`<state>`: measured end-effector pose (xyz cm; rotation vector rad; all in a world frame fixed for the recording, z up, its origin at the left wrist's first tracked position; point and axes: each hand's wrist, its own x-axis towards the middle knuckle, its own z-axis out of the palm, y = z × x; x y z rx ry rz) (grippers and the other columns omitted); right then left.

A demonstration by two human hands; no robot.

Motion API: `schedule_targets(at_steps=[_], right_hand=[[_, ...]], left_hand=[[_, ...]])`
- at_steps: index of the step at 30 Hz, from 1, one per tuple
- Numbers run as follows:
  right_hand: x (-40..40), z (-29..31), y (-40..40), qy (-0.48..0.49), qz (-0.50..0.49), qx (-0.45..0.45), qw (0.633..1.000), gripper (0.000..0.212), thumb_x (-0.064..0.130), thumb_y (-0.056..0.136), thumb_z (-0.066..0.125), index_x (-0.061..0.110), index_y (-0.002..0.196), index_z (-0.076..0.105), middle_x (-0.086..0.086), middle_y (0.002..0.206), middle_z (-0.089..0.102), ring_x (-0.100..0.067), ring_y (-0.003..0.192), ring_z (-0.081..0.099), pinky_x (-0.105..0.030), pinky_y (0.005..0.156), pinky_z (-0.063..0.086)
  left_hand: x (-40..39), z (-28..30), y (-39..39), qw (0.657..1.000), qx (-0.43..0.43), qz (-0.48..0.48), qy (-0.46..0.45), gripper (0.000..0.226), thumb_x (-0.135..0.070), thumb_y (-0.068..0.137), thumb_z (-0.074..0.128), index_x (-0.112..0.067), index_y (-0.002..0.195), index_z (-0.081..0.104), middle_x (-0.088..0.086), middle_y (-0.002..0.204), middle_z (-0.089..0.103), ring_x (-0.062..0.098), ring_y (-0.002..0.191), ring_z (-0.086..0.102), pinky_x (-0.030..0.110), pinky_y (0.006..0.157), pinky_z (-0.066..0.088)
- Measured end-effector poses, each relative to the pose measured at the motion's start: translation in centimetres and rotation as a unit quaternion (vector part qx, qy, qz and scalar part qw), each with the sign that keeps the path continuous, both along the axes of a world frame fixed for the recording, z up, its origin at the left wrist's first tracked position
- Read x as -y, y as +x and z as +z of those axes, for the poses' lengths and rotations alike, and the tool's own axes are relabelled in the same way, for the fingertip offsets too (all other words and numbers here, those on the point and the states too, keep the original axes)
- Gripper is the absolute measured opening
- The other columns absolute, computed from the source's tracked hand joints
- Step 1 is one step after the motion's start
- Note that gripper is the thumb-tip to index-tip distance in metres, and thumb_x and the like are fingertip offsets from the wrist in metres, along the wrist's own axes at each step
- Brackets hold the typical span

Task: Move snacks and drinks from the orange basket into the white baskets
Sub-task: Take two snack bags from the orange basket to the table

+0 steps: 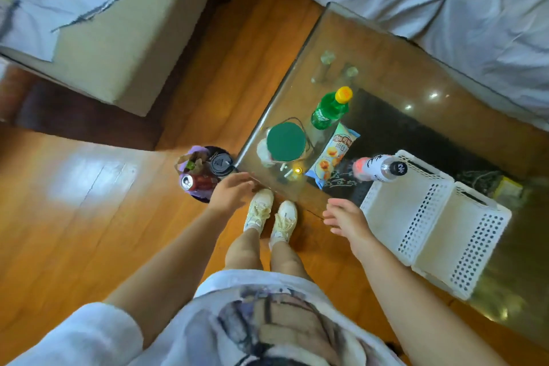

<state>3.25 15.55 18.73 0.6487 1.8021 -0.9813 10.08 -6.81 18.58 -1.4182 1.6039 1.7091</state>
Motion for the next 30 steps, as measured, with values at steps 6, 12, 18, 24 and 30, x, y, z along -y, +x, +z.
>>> schedule_targets(at_steps=[6, 12, 18, 24, 30], right_hand=[[3.2, 2.8, 2.0, 0.008, 0.17, -0.015, 0.985, 0.012, 0.016, 0.092, 0.05, 0.02, 0.1, 0.058, -0.003, 0.079, 0.064, -0.013, 0.066, 0.058, -0.023, 0.058, 0.046], [11.4, 4.6, 5.5, 0.001, 0.395, -0.021, 0.918, 0.013, 0.013, 0.092, 0.047, 0.019, 0.083, 0.055, -0.003, 0.065, 0.055, -0.012, 0.052, 0.047, -0.021, 0.047, 0.037], [21.6, 6.1, 13.5, -0.024, 0.594, -0.028, 0.804, 0.009, 0.018, 0.093, 0.047, 0.014, 0.093, 0.055, -0.005, 0.072, 0.057, -0.016, 0.059, 0.05, -0.023, 0.052, 0.04], [29.8, 6.8, 24.9, -0.033, 0.645, -0.021, 0.763, 0.012, 0.018, 0.094, 0.046, 0.013, 0.102, 0.054, -0.005, 0.076, 0.058, -0.015, 0.062, 0.052, -0.023, 0.057, 0.042], [34.7, 6.6, 34.7, -0.01, 0.659, 0.006, 0.752, 0.014, 0.017, 0.094, 0.047, 0.012, 0.106, 0.053, -0.007, 0.078, 0.059, -0.018, 0.062, 0.053, -0.026, 0.055, 0.041]], left_hand=[[1.2, 5.0, 8.5, 0.987, 0.002, 0.163, 0.001, 0.029, -0.01, 0.092, 0.051, -0.008, 0.12, 0.056, 0.005, 0.084, 0.063, 0.016, 0.073, 0.056, 0.025, 0.064, 0.043], [1.9, 6.8, 20.7, 0.914, 0.018, 0.405, -0.005, 0.027, -0.008, 0.096, 0.045, -0.003, 0.121, 0.053, 0.004, 0.073, 0.057, 0.01, 0.054, 0.05, 0.016, 0.045, 0.037], [-0.7, 6.5, 34.9, 0.788, 0.08, 0.611, -0.011, 0.028, -0.01, 0.096, 0.046, -0.001, 0.121, 0.053, 0.007, 0.074, 0.056, 0.015, 0.058, 0.045, 0.022, 0.049, 0.035], [-3.3, 5.3, 46.9, 0.685, 0.096, 0.72, 0.048, 0.033, -0.012, 0.097, 0.045, 0.002, 0.125, 0.05, 0.008, 0.073, 0.053, 0.016, 0.06, 0.044, 0.026, 0.056, 0.036], [-1.0, 5.2, 56.0, 0.607, 0.112, 0.784, 0.064, 0.017, -0.015, 0.094, 0.05, -0.004, 0.083, 0.057, 0.008, 0.071, 0.054, 0.018, 0.059, 0.046, 0.027, 0.056, 0.037]])
